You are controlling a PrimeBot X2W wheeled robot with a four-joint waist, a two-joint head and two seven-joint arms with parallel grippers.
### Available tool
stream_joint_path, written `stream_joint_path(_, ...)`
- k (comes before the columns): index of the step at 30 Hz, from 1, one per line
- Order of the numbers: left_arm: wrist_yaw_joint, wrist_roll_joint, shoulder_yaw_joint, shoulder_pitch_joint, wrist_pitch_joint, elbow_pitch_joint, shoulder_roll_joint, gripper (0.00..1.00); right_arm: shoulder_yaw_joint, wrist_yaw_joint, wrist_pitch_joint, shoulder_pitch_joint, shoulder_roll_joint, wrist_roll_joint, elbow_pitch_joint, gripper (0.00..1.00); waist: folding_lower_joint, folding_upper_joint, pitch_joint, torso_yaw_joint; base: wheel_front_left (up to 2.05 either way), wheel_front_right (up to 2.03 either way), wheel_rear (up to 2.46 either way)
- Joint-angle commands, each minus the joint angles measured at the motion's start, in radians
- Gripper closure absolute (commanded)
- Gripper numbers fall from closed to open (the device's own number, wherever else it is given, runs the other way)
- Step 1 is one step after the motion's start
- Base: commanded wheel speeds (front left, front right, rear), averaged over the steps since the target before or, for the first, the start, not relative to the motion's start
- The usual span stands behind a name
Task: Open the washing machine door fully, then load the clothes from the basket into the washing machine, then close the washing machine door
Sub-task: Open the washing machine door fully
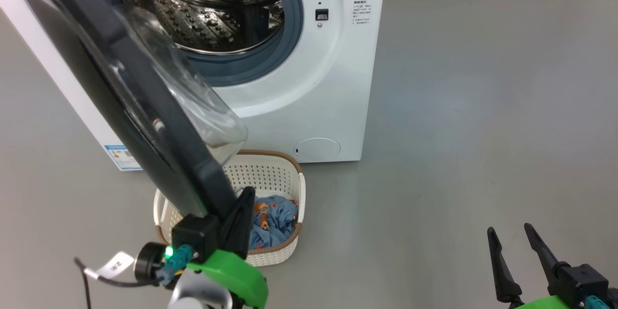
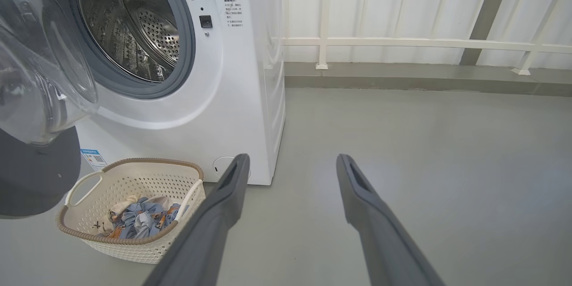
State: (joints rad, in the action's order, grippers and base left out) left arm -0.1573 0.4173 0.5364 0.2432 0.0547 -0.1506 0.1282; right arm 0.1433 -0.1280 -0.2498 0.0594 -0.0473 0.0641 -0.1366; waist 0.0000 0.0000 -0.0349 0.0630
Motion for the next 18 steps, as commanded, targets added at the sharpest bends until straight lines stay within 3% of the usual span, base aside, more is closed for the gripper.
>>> stream_joint_path(1, -0.036, 0.009, -0.076, 0.012, 0.004, 0.008, 0.057, 1.00, -0.021, -0.003, -0.012, -0.038, -0.006, 0.008, 0.028, 0.00, 0.0000, 0.0000, -0.001, 0.002, 0.00, 0.00, 0.00)
stream_joint_path(18, -0.099, -0.010, -0.085, -0.087, 0.013, 0.131, 0.102, 1.00, -0.012, -0.003, -0.012, -0.031, -0.004, 0.002, 0.029, 0.00, 0.0000, 0.0000, 0.001, 0.099, 0.00, 0.00, 0.00)
